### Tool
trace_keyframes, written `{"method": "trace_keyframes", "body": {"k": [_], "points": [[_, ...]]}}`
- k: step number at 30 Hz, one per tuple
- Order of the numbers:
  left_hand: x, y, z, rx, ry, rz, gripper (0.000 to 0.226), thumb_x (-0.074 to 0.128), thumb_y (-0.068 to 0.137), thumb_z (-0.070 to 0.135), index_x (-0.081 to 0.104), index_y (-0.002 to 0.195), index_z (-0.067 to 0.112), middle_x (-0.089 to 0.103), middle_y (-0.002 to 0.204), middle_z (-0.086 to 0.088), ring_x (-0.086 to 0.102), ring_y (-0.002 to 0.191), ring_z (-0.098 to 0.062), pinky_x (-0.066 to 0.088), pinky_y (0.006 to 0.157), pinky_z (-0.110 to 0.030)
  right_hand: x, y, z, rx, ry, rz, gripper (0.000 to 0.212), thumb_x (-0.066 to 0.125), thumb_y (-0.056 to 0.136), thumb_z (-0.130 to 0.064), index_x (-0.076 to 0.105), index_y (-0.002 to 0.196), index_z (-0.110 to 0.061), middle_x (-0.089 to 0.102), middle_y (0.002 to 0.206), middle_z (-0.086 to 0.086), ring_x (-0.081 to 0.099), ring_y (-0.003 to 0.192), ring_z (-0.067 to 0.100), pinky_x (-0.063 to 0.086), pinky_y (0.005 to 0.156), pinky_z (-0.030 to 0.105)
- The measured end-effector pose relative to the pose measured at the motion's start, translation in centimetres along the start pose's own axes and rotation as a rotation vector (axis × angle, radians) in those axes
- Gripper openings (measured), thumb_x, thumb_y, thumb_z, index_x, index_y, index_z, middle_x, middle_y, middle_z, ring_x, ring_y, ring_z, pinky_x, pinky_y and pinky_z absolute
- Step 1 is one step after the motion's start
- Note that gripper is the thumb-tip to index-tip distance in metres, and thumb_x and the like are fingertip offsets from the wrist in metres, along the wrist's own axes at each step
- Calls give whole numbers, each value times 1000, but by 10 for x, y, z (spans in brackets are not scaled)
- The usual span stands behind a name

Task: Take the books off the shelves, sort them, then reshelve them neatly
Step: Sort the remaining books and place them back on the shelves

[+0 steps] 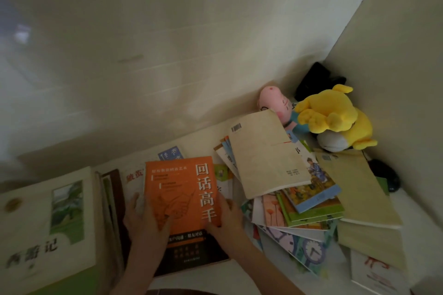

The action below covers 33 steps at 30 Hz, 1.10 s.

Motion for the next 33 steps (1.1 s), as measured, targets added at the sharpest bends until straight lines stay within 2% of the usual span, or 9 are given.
{"method": "trace_keyframes", "body": {"k": [3,6,9,14,17,20,25,29,33], "points": [[1,5,20,98,-65,-42,84,68,85,23,16,150,26,8,152,-4,13,141,-29,23,114,-52,-30,-13,-21,-103,192,17,51,60,92,-28,33,129,-51,37,136,-9,42,125,9,43,106,39],[7,6,35,115,-117,-172,80,63,89,26,11,150,30,21,153,-3,29,138,-24,33,109,-44,-100,-5,-14,-119,-68,349,58,59,94,-24,33,145,-28,32,148,-1,28,136,17,28,111,35],[18,3,54,143,-266,-296,67,60,91,24,25,148,31,44,140,4,45,126,-14,40,92,-24,-175,15,19,-15,-235,593,71,63,91,-33,27,150,-18,26,155,11,21,142,29,15,113,40],[40,1,80,140,-320,-399,50,59,92,27,40,138,30,50,135,6,50,115,-8,46,88,-24,-189,43,55,219,-153,437,89,69,86,-37,15,152,-10,32,152,18,33,137,36,33,109,48],[49,-6,94,164,-322,-445,47,56,93,26,40,138,25,49,134,7,48,110,-3,42,74,-12,-181,49,60,279,-127,440,96,77,78,-40,21,149,-5,31,150,18,29,138,37,31,110,50],[58,-9,100,142,-315,-497,40,51,96,29,44,135,25,48,128,11,48,99,2,38,63,-9,-174,49,53,349,160,350,87,84,71,-19,34,139,0,45,138,16,45,126,35,43,102,46],[63,-7,87,41,-424,-559,46,45,93,47,47,134,26,56,130,4,56,114,-13,47,97,-37,-159,28,26,121,338,350,25,71,81,-1,57,100,-8,62,97,6,63,97,30,55,84,45],[54,0,84,-320,-845,-634,58,31,95,56,50,129,13,62,122,-11,66,102,-27,56,79,-43,-149,4,-15,-213,252,332,18,69,81,0,60,90,-13,66,96,1,63,89,18,53,72,27],[26,19,72,-507,-1362,-703,88,17,84,78,48,128,8,59,125,-25,58,111,-41,50,82,-53,-142,-22,-37,-647,27,295,27,66,80,7,60,97,-13,61,97,-2,56,89,2,42,70,11]]}}
Point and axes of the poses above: each hand's wrist, its own y-axis towards the middle knuckle, its own x-axis out of the palm, z = x × y, the point moved 4 cm from there along y, towards the middle knuckle
